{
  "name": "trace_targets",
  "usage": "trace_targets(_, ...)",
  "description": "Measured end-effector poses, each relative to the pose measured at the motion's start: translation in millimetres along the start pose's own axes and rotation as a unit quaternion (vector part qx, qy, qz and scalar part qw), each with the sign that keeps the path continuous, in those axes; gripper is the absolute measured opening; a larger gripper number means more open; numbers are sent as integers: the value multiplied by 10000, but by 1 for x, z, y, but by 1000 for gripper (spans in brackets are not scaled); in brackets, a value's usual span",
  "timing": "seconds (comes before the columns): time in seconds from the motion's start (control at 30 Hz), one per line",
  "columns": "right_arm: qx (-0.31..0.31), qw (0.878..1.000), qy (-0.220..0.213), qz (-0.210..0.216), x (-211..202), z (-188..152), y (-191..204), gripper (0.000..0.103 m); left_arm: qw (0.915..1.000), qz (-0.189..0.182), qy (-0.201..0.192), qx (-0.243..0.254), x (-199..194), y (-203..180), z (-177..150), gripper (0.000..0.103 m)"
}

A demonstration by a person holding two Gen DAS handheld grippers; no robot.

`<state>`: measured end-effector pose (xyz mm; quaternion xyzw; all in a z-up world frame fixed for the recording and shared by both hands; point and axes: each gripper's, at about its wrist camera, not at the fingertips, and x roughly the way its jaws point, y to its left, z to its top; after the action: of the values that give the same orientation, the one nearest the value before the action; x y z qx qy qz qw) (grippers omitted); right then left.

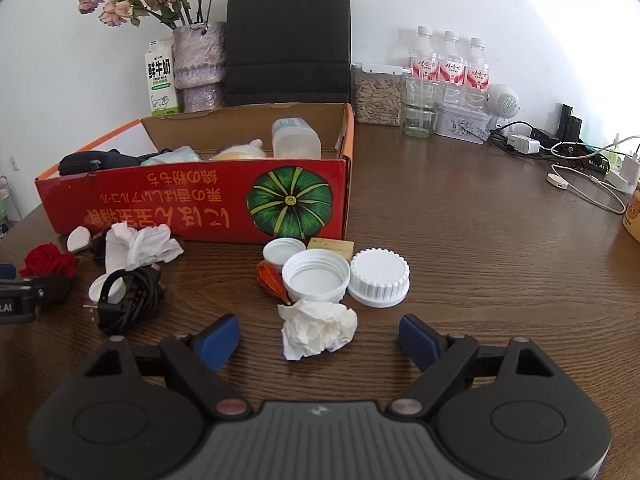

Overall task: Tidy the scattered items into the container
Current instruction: 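Grasp the red rose with the left gripper while the right gripper grasps the crumpled tissue, then carry the rose and tissue into the box and open both grippers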

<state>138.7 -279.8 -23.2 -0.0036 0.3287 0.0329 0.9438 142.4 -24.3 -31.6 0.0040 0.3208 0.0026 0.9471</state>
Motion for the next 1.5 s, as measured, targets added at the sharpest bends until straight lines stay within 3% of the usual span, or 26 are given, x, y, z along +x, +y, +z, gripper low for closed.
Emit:
trace_targets(0.27,9,10000,-9,20,0,0,1,84,9999,-29,108,40,5,-1,1,89)
trace_targets(0.47,-20,10000,-93,30,-2,0,2,62,9998,-128,20,120,1,-5,0,71)
trace_targets(0.57,-66,9999,-135,71,-4,0,3,47,9998,-173,-41,127,-1,-7,0,52)
trace_targets(0.63,-76,9998,-159,105,-5,-1,4,29,9998,-174,-69,99,-2,-7,0,42)
trace_targets(0.8,-5,9993,-275,252,-11,-3,5,23,9993,-273,-253,-31,-10,-4,-3,40)
trace_targets(1.13,-29,9960,-771,455,-35,-2,16,23,9961,-423,-777,-25,-39,-2,1,40)
trace_targets(1.33,-186,9898,-1251,649,-47,26,34,23,9879,-569,-1433,-159,-64,2,26,40)
trace_targets(1.5,-269,9822,-1688,783,-44,64,53,23,9813,-506,-1842,-234,-63,-1,63,40)
